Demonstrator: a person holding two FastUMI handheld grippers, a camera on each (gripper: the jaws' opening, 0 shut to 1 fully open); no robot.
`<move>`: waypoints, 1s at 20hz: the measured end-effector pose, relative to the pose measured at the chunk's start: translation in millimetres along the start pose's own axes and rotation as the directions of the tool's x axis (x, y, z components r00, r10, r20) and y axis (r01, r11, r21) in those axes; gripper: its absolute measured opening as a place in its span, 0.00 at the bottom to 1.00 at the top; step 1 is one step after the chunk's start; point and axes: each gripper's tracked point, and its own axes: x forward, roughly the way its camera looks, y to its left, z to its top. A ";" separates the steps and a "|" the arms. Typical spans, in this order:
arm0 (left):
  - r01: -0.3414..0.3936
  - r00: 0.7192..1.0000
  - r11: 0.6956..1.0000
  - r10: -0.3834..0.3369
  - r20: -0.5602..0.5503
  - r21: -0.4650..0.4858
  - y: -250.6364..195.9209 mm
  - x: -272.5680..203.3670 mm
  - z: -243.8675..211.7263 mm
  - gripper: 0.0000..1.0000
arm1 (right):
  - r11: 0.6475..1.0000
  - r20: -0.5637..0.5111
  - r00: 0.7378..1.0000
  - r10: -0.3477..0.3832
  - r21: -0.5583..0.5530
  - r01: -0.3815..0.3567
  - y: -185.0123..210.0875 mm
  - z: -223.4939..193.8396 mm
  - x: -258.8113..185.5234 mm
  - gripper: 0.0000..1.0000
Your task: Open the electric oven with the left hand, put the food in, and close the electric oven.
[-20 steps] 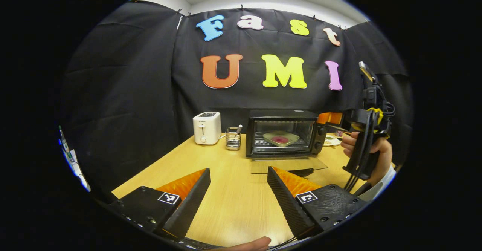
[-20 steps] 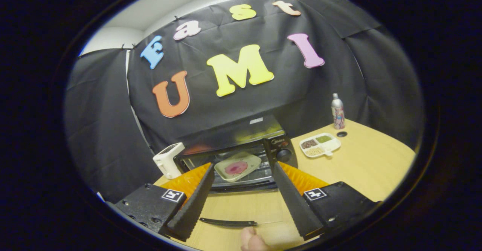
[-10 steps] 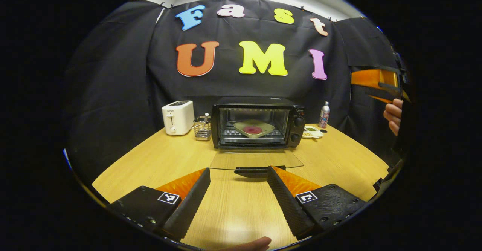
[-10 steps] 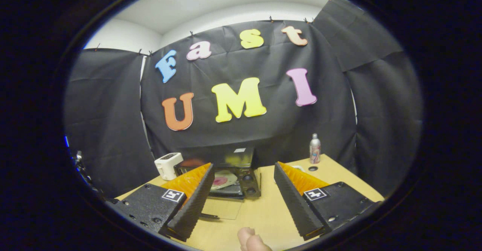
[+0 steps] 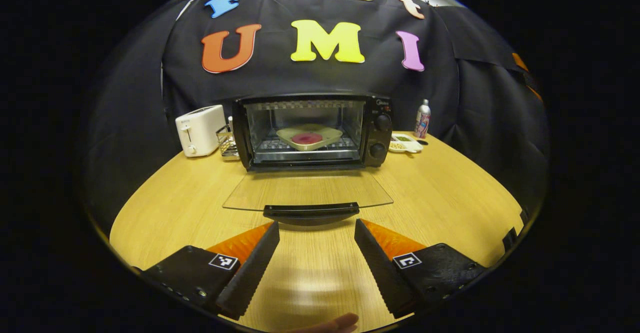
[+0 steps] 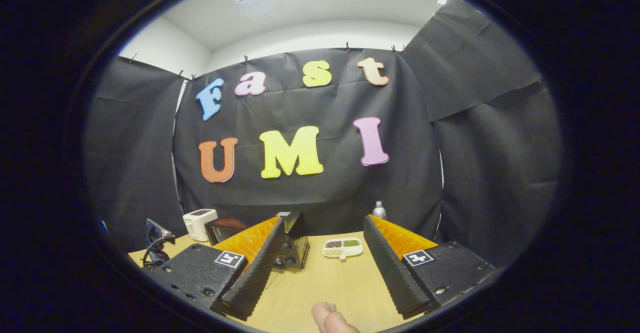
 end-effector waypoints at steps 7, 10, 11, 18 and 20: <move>-0.018 0.995 1.000 0.016 -0.100 -0.024 -4.2 45.9 -15.3 0.97 | 1.000 -0.012 1.000 -0.012 0.023 0.012 -36.5 -12.0 3.7 0.96; -0.010 0.995 0.999 0.005 -0.099 -0.047 -4.6 51.4 -10.1 0.97 | 0.999 -0.018 1.000 0.018 0.043 -0.017 -41.8 -16.6 6.1 0.96; -0.020 0.995 0.999 0.016 -0.095 -0.041 -0.8 56.6 -7.8 0.96 | 0.999 -0.015 1.000 0.016 0.049 -0.015 -45.1 -17.0 7.0 0.96; -0.052 0.994 0.999 0.052 -0.093 0.004 -2.6 49.4 5.1 0.96 | 0.999 -0.006 1.000 0.001 0.047 -0.001 -52.9 -12.2 1.1 1.00; -0.052 0.996 0.999 0.052 -0.067 0.002 -0.2 46.5 15.2 0.96 | 0.999 -0.008 1.000 0.000 0.042 0.001 -51.5 -11.9 -2.8 0.96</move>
